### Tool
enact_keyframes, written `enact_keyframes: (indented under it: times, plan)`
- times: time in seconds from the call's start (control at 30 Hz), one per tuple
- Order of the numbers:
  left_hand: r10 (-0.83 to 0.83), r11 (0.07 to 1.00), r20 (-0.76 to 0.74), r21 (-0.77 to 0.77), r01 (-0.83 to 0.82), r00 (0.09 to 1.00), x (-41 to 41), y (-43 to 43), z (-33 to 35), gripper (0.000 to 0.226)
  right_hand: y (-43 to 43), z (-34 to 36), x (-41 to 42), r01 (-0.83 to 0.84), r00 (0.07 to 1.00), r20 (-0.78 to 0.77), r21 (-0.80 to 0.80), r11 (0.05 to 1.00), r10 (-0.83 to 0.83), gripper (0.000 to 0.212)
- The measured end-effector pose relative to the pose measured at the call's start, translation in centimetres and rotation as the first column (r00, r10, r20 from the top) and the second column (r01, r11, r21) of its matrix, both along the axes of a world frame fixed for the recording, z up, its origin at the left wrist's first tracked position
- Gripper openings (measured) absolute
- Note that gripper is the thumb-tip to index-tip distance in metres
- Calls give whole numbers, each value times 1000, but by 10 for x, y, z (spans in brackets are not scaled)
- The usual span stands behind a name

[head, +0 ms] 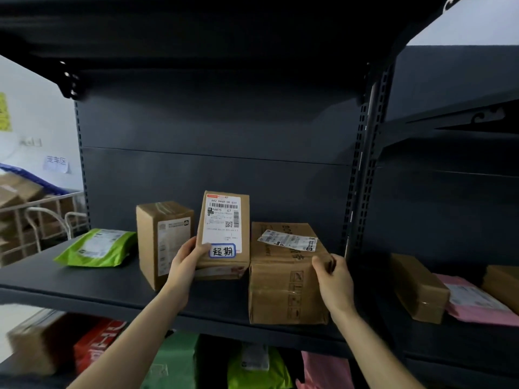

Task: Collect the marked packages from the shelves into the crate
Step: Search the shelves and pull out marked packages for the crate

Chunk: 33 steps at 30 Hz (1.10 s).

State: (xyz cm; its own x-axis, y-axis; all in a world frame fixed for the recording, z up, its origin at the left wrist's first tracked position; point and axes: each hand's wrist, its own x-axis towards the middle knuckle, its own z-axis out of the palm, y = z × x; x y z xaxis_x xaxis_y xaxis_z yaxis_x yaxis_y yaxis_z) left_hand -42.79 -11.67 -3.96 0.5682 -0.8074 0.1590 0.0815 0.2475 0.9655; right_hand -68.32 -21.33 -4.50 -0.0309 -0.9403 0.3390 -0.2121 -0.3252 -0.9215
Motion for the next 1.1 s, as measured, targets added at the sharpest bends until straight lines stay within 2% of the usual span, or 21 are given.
enact_keyframes:
  times: [0.07,0.13,0.27,0.37,0.8,1.1]
  plan:
    - [6,1000,-4,-28,-6,1000,3,5,6,20,4,0,6,8,1000,-21,-5,1000,-9,42]
    - [2,999,-9,-52,-2,1000,4,11,12,18,6,1,7,9,999,-43,-9,1000,-9,45]
    - [0,996,-8,-87,0,1000,4,22,26,41,12,4,-1,22,990,-136,-28,999,-26,57]
    - [-17,992,-5,-124,16,1000,0,29,39,47,22,7,-9,40,980,-193,-84,996,-56,62]
    - [-163,961,121,-207,186,979,-71,44,71,53,72,18,-58,99,943,-293,-202,974,-157,60]
    - [-284,938,166,-154,309,944,-140,33,65,42,76,13,-123,155,925,-315,-203,967,-214,59]
